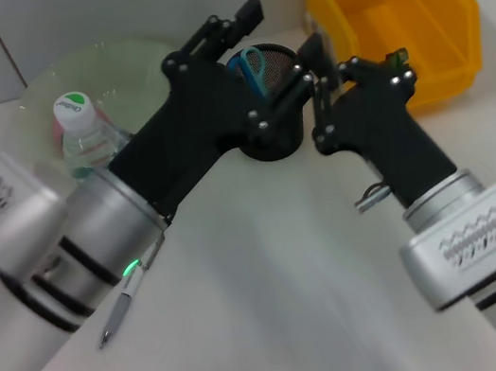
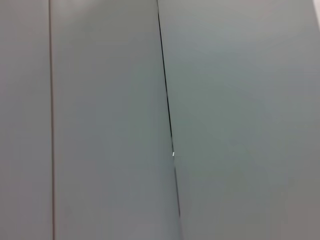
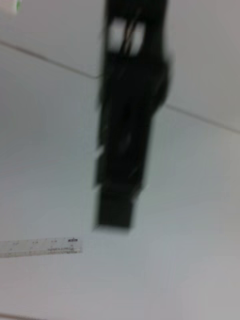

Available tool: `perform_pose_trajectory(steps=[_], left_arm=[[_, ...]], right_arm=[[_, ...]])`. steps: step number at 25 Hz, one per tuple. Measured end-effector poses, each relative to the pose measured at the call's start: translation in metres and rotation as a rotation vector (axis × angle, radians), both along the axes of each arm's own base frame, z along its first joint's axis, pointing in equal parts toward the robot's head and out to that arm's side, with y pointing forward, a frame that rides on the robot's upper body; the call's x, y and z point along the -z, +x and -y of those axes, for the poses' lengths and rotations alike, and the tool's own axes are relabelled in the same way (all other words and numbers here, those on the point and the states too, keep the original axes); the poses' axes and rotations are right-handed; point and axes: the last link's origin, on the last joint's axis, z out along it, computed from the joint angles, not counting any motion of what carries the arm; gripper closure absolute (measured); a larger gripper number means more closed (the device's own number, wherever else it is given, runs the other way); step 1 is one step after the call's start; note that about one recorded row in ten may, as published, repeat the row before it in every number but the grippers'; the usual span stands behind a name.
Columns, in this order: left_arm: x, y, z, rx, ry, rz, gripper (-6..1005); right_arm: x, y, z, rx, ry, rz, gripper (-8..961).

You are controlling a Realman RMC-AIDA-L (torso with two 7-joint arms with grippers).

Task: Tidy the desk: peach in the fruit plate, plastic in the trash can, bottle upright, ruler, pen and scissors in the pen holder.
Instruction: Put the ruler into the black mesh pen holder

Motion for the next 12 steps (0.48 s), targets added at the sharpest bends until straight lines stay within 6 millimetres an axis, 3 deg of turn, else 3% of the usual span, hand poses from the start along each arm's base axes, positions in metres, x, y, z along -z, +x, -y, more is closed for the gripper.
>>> perform_pose_trajectory(steps=[7, 12], left_arm=[[-0.015, -0.011, 0.017, 0.048, 0.015, 0.063, 342], [-0.016, -0.041, 0.044, 0.110, -0.058, -0.023, 322]], right_arm=[[-0.016, 0.005, -0.037, 0.045, -0.042, -0.085, 923], [-0.015, -0.011, -0.065, 0.009, -0.113, -0.092, 914]])
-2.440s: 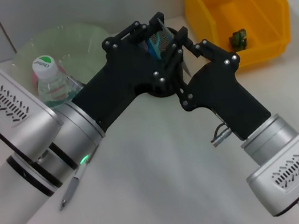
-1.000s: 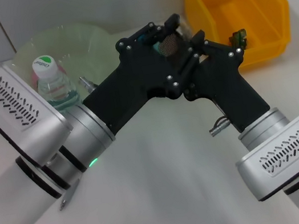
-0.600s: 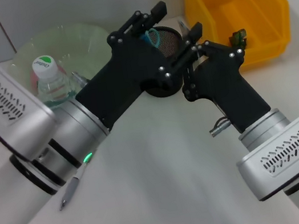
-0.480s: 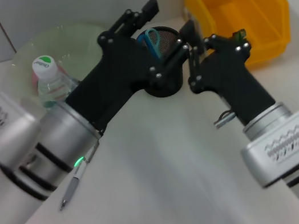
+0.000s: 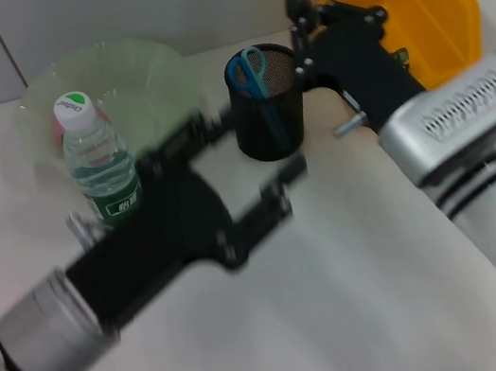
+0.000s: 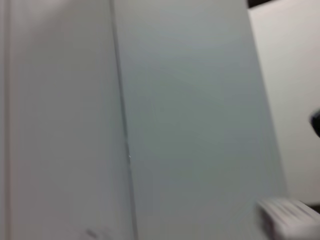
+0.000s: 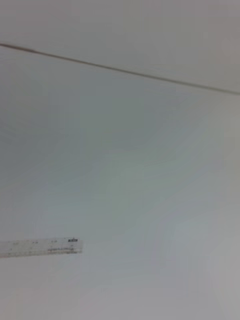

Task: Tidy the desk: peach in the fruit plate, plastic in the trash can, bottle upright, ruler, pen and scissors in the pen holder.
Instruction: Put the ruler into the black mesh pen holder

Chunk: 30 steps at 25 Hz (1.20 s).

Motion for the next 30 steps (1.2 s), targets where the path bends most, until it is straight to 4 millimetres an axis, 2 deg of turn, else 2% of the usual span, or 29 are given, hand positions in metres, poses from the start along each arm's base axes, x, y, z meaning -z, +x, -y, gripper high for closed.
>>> perform_pose_trajectory(steps=[2, 3, 4, 6, 12, 18, 30], left_arm=[[0.000, 0.000, 0.000, 0.000, 0.000, 0.000, 314], [0.000, 0.000, 0.000, 0.000, 0.000, 0.000, 310], [0.006, -0.014, 0.010, -0.001, -0.028, -0.038, 306], [0.008, -0.026, 0.013, -0.036, -0.065, -0.046, 298], [0.008, -0.029, 0.012, -0.047, -0.085, -0.055, 275], [0.008, -0.032, 0.010, -0.065, -0.082, -0.049, 185], [0.010, -0.030, 0.009, -0.063, -0.089, -0.045, 184]], right_arm=[[0.001, -0.007, -0.014, -0.013, -0.028, 0.002, 910], [0.001, -0.007, -0.014, -0.013, -0.028, 0.002, 908], [0.003, -0.012, -0.022, -0.019, -0.056, -0.004, 907], [0.004, -0.013, -0.026, -0.019, -0.073, -0.012, 903], [0.005, -0.020, -0.041, -0.016, -0.138, -0.049, 892], [0.010, -0.021, -0.044, -0.002, -0.167, -0.037, 880], [0.013, -0.015, -0.044, 0.019, -0.186, -0.022, 858]])
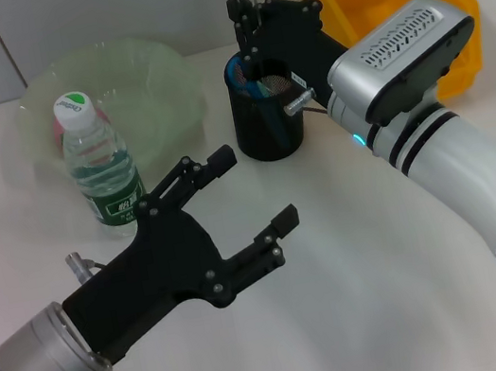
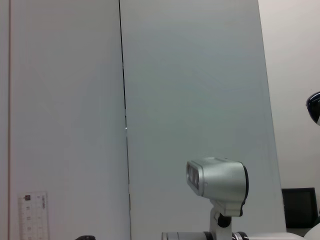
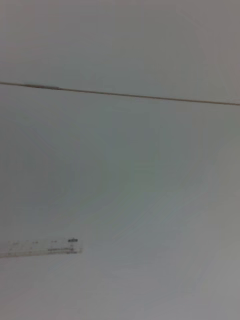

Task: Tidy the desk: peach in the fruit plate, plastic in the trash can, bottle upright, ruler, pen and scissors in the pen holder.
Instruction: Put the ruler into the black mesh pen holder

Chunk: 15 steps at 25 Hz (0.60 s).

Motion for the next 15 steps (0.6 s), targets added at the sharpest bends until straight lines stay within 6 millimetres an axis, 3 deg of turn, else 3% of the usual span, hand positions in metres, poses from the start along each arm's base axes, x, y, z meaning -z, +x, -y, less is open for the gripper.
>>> perform_pose_trajectory(steps=[15], left_arm=[[0.0030, 0.0035, -0.0013, 0.015, -0.008, -0.002, 183]], right_arm=[[0.0035, 0.0031, 0.0016, 0.019, -0.020, 0.003, 830]])
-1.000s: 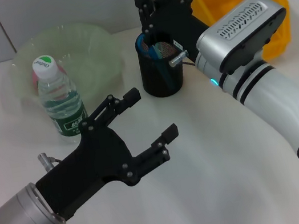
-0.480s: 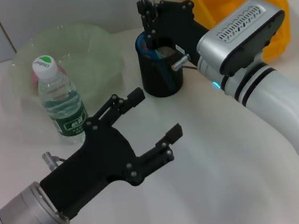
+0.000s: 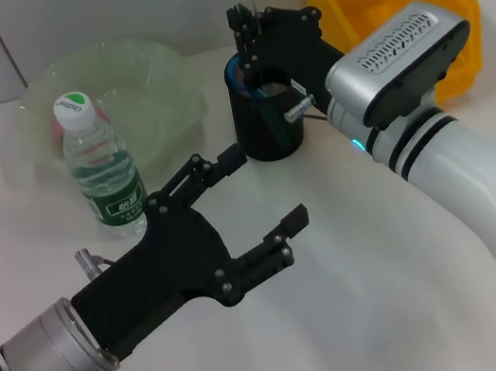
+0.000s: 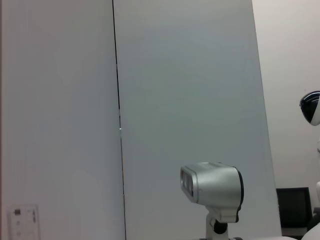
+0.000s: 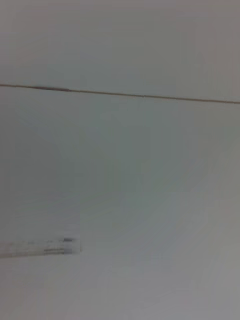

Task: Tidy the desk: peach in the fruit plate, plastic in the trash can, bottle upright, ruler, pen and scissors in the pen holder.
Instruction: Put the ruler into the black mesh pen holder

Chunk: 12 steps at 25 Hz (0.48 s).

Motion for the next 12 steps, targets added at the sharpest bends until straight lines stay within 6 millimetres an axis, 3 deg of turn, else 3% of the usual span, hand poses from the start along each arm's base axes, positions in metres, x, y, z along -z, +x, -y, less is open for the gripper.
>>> perform_pose_trajectory(steps=[6, 12], left_arm=[[0.0006, -0.0011, 0.0005, 0.007, -0.005, -0.014, 183], [-0.0017, -0.0019, 0.0000, 0.003, -0.016, -0.013, 184]], right_arm=[[0.0004, 0.0011, 0.0019, 0.002, -0.008, -0.012, 819], [0.0001, 0.0020, 0.0095, -0.019, -0.009, -0.023, 692]])
